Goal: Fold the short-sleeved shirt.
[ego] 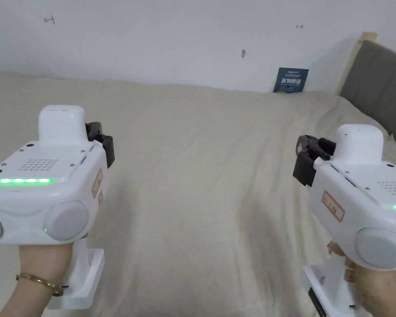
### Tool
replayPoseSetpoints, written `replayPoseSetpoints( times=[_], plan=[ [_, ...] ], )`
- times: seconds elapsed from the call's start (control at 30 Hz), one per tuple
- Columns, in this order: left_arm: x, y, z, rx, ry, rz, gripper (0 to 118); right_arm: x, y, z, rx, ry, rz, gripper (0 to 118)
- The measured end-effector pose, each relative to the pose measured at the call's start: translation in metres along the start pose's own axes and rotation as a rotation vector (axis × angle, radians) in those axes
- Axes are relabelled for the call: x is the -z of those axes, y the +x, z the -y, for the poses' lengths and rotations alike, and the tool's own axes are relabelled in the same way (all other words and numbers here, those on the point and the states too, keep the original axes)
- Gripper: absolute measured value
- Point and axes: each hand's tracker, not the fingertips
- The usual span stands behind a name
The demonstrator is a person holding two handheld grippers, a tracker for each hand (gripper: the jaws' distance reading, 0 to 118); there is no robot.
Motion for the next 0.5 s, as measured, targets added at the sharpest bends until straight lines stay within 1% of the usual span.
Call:
replayPoseSetpoints(
  times=[0.23,0.33,0.5],
  plan=[
    [-0.010,-0.007,0.029,0.010,-0.035,0.000,0,-0.002,0.003,0.022,0.029,-0.036,-0.007,7],
    [-0.010,-0.013,0.044,0.012,-0.052,-0.007,0,-0.004,0.000,0.028,0.027,-0.053,-0.010,7],
    [-0.012,-0.015,0.050,0.001,-0.075,-0.012,0,-0.005,-0.002,0.035,0.033,-0.072,-0.018,7]
  ],
)
